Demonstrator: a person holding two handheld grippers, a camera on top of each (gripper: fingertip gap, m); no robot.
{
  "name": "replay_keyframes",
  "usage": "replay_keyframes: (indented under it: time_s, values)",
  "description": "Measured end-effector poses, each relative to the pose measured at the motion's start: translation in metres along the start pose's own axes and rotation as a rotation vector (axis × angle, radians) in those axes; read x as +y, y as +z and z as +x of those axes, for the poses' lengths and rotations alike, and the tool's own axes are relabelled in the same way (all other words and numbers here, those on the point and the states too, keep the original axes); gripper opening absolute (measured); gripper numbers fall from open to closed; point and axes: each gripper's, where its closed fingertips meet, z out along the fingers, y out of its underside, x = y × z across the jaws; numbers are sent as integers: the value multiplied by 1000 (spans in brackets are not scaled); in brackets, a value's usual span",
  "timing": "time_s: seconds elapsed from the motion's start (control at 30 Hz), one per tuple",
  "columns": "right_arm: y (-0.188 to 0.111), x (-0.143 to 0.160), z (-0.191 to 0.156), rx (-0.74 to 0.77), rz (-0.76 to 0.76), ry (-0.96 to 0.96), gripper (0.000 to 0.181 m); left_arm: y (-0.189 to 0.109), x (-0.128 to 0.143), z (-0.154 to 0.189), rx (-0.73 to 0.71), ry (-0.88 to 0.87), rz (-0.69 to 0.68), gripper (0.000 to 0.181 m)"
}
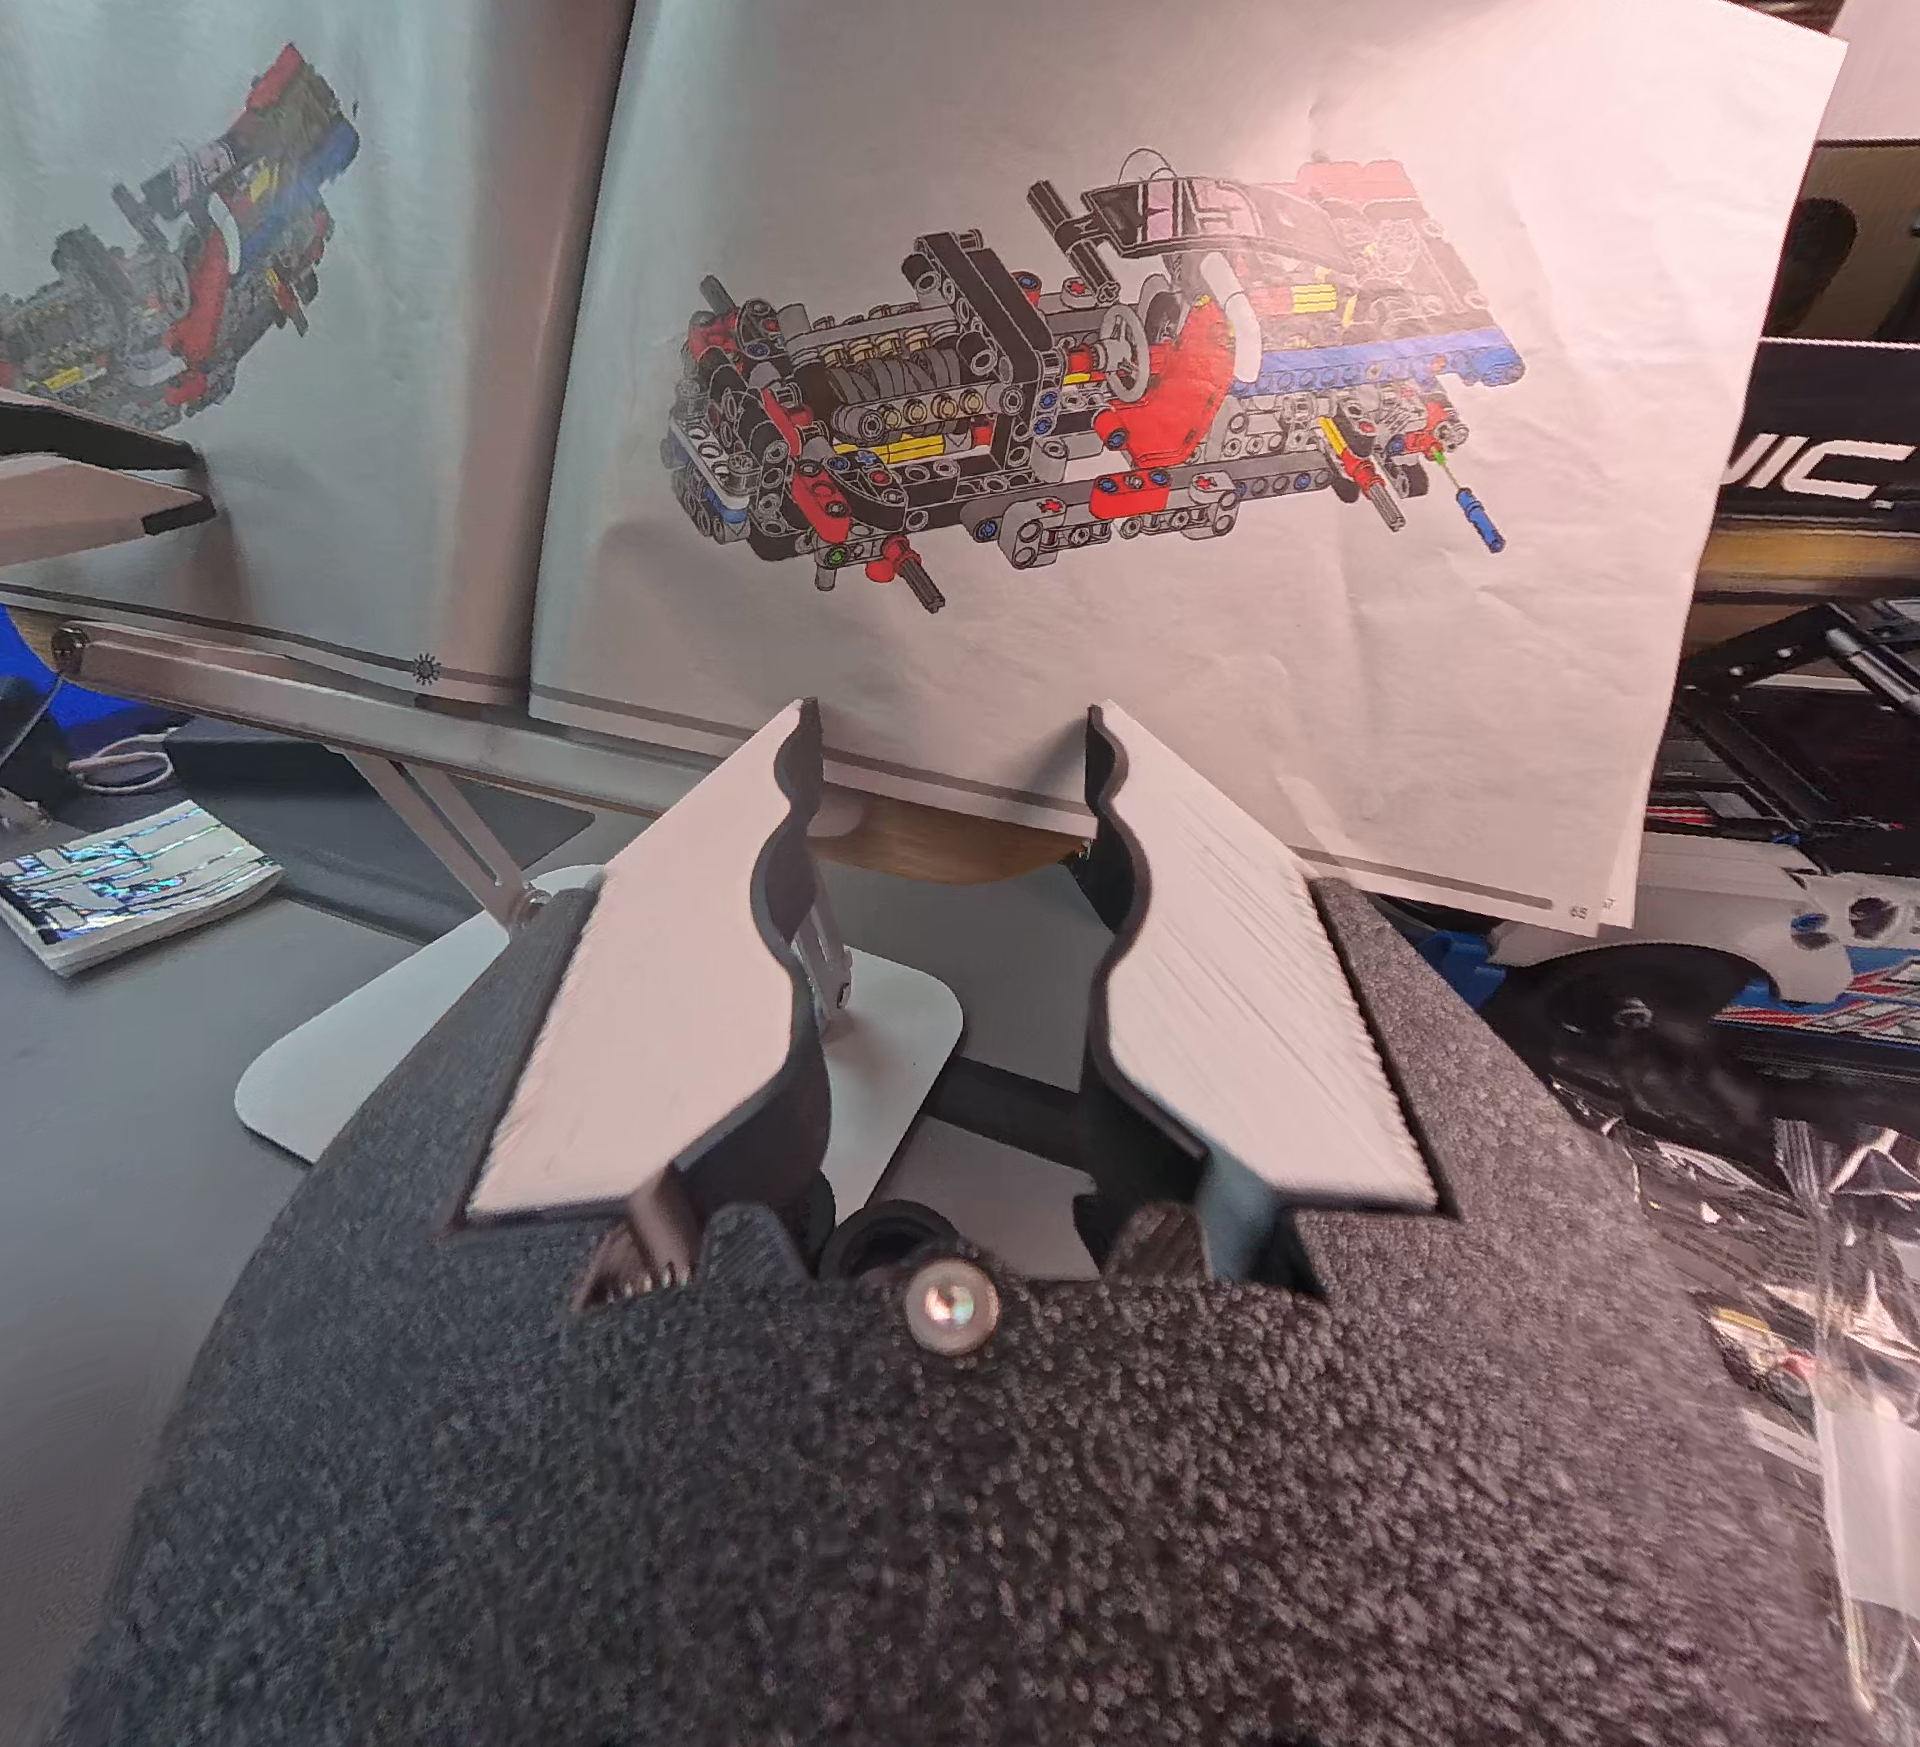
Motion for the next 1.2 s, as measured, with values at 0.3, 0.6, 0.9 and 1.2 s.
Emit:
replay_keyframes:
  time_s: [0.3, 0.6, 0.9, 1.2]
  values:
    - [-2, -1, 10, 11, 8, 33, 51, 0, 0, 0, -1, -12, 12, 11]
    - [-3, -3, 13, 20, 15, 30, 50, 0, 0, 0, -1, -13, 11, 11]
    - [-4, -3, 16, 21, 15, 34, 50, 0, 0, 0, -1, -10, 5, 11]
    - [-3, -2, 15, 22, 11, 32, 50, 0, 0, 0, -1, -11, 5, 12]
